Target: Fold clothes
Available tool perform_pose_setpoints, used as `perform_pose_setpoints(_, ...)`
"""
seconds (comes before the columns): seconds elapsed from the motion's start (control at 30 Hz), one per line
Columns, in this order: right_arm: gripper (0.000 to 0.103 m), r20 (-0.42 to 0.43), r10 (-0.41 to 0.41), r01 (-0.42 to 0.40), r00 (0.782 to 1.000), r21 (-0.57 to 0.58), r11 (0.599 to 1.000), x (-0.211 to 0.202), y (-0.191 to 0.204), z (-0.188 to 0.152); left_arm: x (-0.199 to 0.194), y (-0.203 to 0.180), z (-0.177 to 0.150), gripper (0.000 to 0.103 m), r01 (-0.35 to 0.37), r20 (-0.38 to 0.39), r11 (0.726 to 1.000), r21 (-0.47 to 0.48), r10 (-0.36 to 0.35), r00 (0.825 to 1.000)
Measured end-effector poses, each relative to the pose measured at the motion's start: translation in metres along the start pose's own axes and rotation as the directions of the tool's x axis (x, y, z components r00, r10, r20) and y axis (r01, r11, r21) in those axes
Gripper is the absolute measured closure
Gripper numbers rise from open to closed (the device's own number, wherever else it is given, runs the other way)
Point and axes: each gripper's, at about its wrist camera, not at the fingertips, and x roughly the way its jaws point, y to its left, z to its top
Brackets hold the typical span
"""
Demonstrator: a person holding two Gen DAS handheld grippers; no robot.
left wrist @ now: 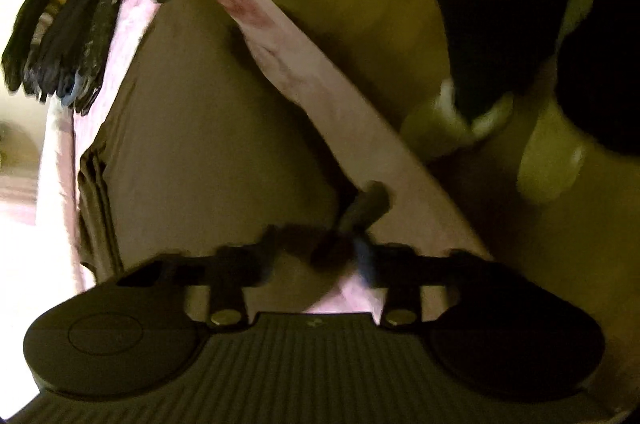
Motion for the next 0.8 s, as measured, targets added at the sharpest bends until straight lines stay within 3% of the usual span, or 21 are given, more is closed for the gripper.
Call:
perform_pose_setpoints(0.03,0.013,0.000,-0.002,0.002,1.000,0.006,1.000,-0.001,-0.001,-0.001,-0.005,0.005,0.000,0.092,-0.010,0.017,1.000,-0.028,0.011,1.000)
perform_pose_setpoints(0.13,0.013,-0.001,-0.004,0.004,1.000,0.022,1.000,-0.005,-0.002,-0.001,-0.016,0.034,-0.002,0.096,-0.017,0.037,0.980,-0.198,0.025,0.999)
perform_pose_setpoints(0.23,0.013,0.005,-0.004,0.004,1.000,0.023,1.000,-0.008,-0.001,0.000,-0.026,0.070,-0.007,0.097,-0.011,0.041,0.916,-0.401,0.030,0.999)
perform_pose_setpoints(0.3,0.013,0.023,-0.002,0.002,1.000,0.007,1.000,-0.012,0.002,0.002,-0.033,0.104,-0.019,0.097,0.004,0.038,0.814,-0.581,0.023,0.999)
perform_pose_setpoints(0.37,0.013,0.048,0.010,-0.008,0.999,-0.050,0.999,-0.015,0.010,0.006,-0.040,0.137,-0.037,0.097,0.013,0.045,0.683,-0.730,0.028,0.999)
perform_pose_setpoints(0.47,0.013,0.077,0.037,-0.019,0.996,-0.221,0.975,-0.016,0.036,0.009,-0.047,0.171,-0.064,0.097,0.030,0.060,0.509,-0.860,0.043,0.997)
perform_pose_setpoints(0.6,0.013,0.091,0.054,-0.006,0.994,-0.461,0.887,-0.009,0.072,0.005,-0.047,0.194,-0.086,0.099,0.047,0.072,0.379,-0.924,0.052,0.996)
perform_pose_setpoints(0.8,0.013,0.138,0.016,0.072,0.990,-0.603,0.795,0.006,0.091,0.010,-0.041,0.225,-0.122,0.101,0.042,0.054,0.171,-0.984,0.062,0.997)
